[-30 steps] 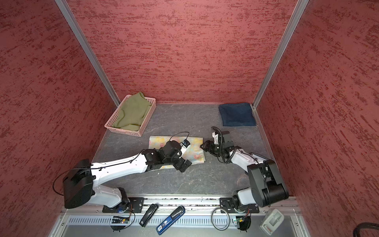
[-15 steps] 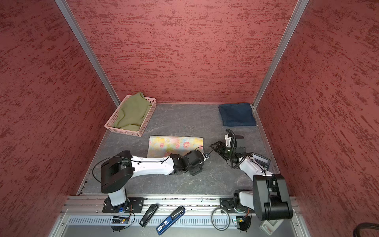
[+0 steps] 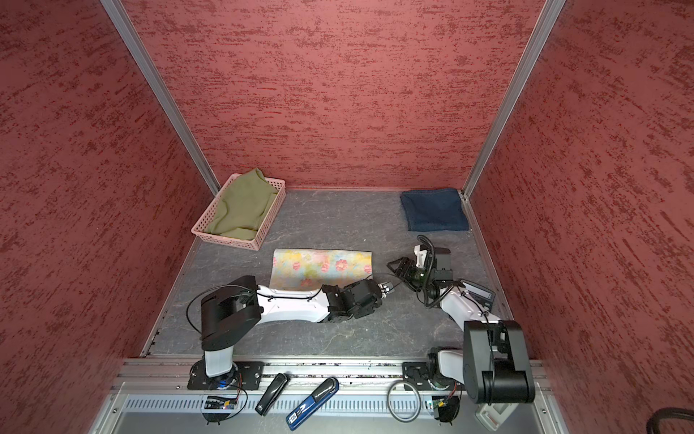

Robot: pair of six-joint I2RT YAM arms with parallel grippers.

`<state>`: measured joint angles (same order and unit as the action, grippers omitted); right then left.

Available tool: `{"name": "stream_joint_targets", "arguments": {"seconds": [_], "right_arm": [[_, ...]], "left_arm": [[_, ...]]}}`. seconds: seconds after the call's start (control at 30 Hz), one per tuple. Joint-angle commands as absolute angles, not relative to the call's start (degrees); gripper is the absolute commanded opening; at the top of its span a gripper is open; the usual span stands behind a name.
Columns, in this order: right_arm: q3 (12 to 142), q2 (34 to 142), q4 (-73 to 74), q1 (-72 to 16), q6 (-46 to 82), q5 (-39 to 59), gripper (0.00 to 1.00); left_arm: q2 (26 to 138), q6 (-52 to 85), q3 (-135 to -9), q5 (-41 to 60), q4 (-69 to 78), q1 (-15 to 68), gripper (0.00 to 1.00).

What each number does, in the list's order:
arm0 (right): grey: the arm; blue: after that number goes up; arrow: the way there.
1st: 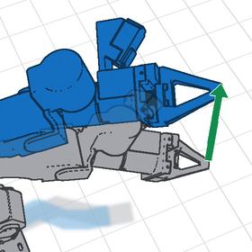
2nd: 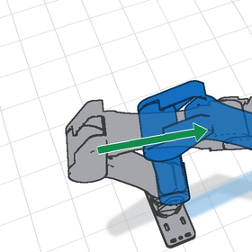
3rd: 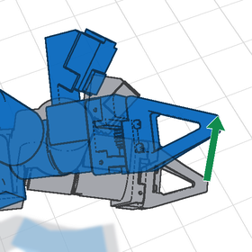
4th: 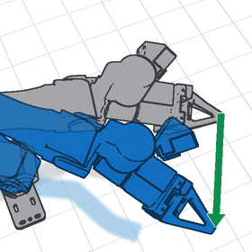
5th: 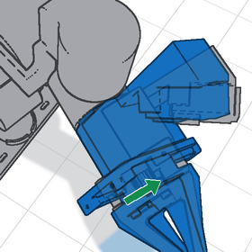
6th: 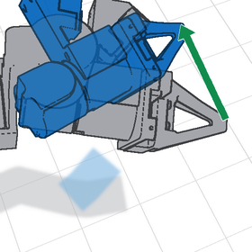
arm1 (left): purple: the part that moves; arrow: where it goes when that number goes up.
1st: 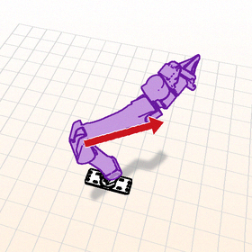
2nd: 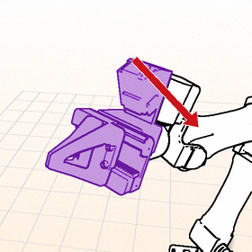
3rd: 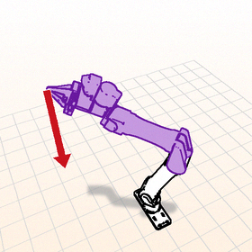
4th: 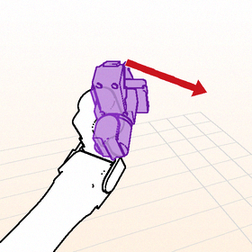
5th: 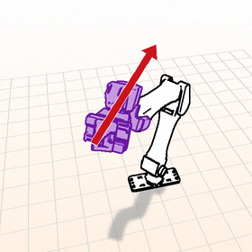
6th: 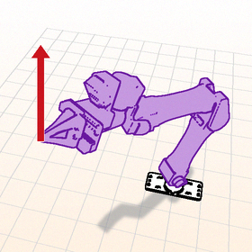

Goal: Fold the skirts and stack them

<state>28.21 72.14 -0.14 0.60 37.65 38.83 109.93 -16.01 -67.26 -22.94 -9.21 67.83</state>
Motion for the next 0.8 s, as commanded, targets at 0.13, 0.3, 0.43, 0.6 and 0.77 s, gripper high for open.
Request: {"name": "stream_joint_targets", "arguments": {"seconds": [0.13, 0.3, 0.43, 0.6, 0.77], "right_arm": [[31.36, 72.99, 3.02, -0.04, 38.30, 42.30, 0.73], [31.51, 74.98, 7.27, -2.39, 41.61, 43.58, 0.73], [31.98, 76.79, 9.94, -4.47, 43.78, 44.28, 0.74], [32.01, 79.04, 13.56, -7.37, 48.27, 44.29, 0.75], [29.56, 82.61, 24.36, -7.97, 58.58, 45.52, 0.78]], "left_arm": [[105.34, -14.74, -66.61, -22.33, -6.60, 63.01, 0.00], [103.09, -15.63, -66.96, -22.54, -6.80, 61.05, 0.00], [101.32, -16.29, -67.48, -22.57, -7.03, 60.08, 0.00], [100.30, -17.29, -68.49, -23.23, -7.29, 59.29, 0.00], [99.49, -18.32, -69.12, -23.86, -6.77, 59.28, 0.00]]}}
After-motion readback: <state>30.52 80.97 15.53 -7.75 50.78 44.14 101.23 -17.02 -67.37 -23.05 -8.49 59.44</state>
